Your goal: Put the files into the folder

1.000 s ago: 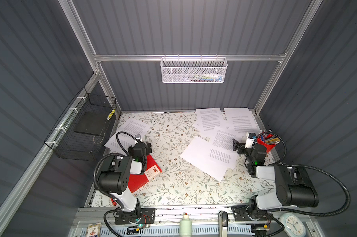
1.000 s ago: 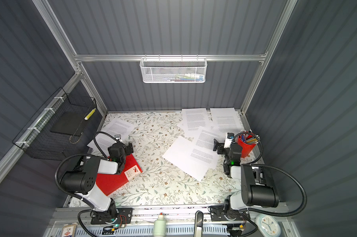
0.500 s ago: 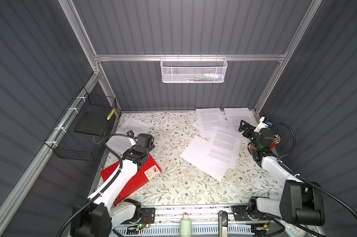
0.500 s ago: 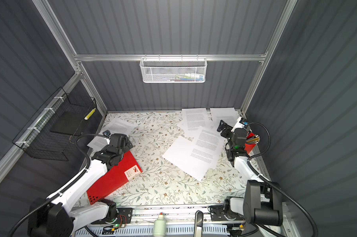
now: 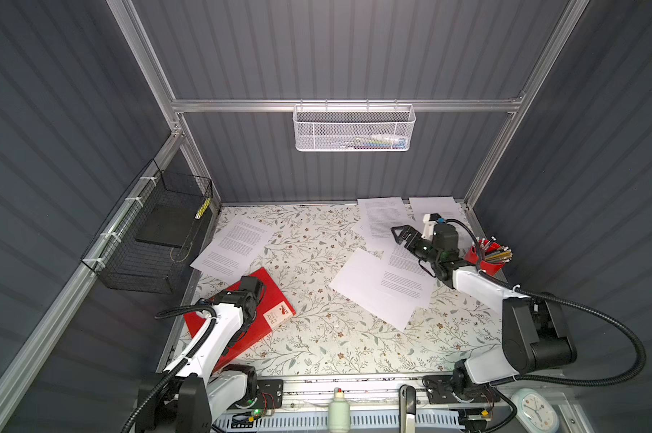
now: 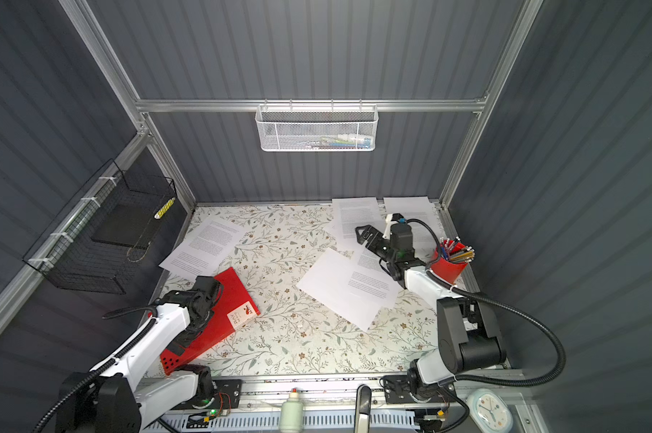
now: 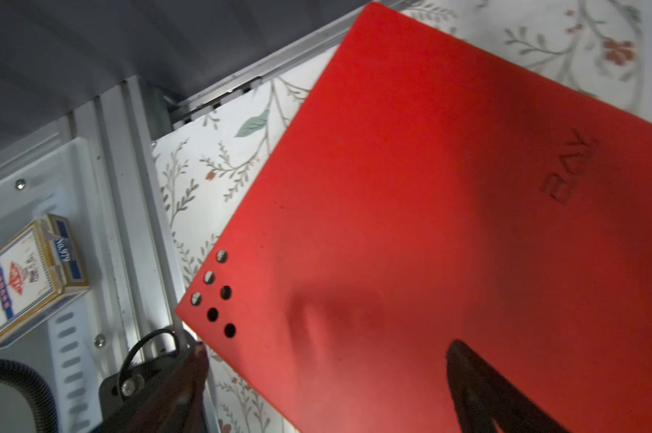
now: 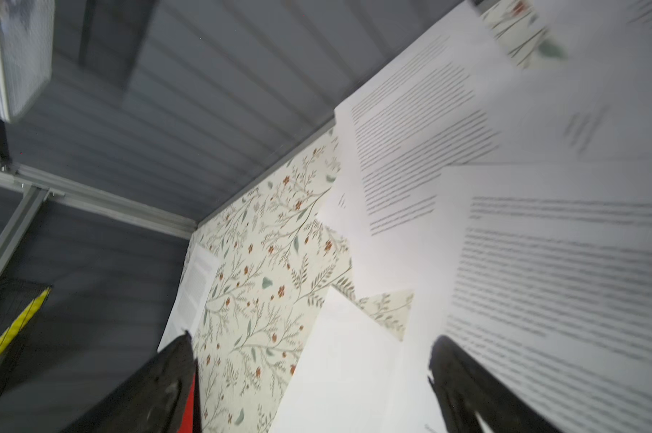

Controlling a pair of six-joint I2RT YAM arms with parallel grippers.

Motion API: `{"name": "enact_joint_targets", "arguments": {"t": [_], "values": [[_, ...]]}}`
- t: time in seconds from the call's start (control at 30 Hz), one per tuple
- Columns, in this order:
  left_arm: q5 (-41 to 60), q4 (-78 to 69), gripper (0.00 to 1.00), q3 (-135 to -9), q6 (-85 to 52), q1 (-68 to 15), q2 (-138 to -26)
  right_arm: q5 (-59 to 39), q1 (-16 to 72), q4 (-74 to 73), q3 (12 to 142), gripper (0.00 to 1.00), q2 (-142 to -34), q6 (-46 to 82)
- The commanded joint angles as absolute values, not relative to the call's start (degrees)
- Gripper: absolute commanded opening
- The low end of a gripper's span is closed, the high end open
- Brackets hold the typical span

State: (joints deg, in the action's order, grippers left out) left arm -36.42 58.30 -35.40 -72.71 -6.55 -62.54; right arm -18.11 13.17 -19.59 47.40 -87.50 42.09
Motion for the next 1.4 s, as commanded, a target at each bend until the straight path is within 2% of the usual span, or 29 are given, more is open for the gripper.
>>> {"name": "enact_joint_targets", "arguments": {"t": [0.0,0.1,0.27,0.37,0.57,0.87,1.03,1.2,1.37], "values": [[-35.24,56.5,1.0,-34.21,-73.81,-3.54,-63.4,-21.78,16.56,-14.87,48.83,0.99,-90.39,40.96],[-31.34,55.97,1.0,-33.71,-74.08,1.25,-63.77,-23.14,19.5,-14.34,50.28,0.99,-92.71,40.83],[-32.59,55.8,1.0,-32.94,-76.04,4.83,-63.1,-24.68,22.53,-14.07,52.45,0.99,-95.76,40.98],[-29.0,53.41,1.0,-31.5,-75.3,9.11,-64.31,-26.92,23.31,-15.2,53.37,0.99,-97.51,41.48],[-27.45,57.32,1.0,-31.54,-80.22,9.32,-64.16,-28.83,24.69,-14.94,55.39,0.99,-100.15,41.17],[-21.75,60.13,1.0,-34.13,-80.22,8.95,-71.66,-31.96,24.6,-16.94,56.6,0.99,-102.93,43.36],[-20.52,59.51,1.0,-33.05,-82.68,3.74,-69.39,-33.39,24.59,-18.37,56.55,0.99,-104.19,44.95],[-21.93,62.82,1.0,-35.56,-90.17,-7.17,-72.88,-33.09,24.52,-17.18,57.03,0.99,-104.34,44.05],[-19.14,60.48,1.0,-36.64,-94.86,-15.31,-77.12,-33.25,24.36,-16.02,57.7,0.99,-104.24,43.34]]}}
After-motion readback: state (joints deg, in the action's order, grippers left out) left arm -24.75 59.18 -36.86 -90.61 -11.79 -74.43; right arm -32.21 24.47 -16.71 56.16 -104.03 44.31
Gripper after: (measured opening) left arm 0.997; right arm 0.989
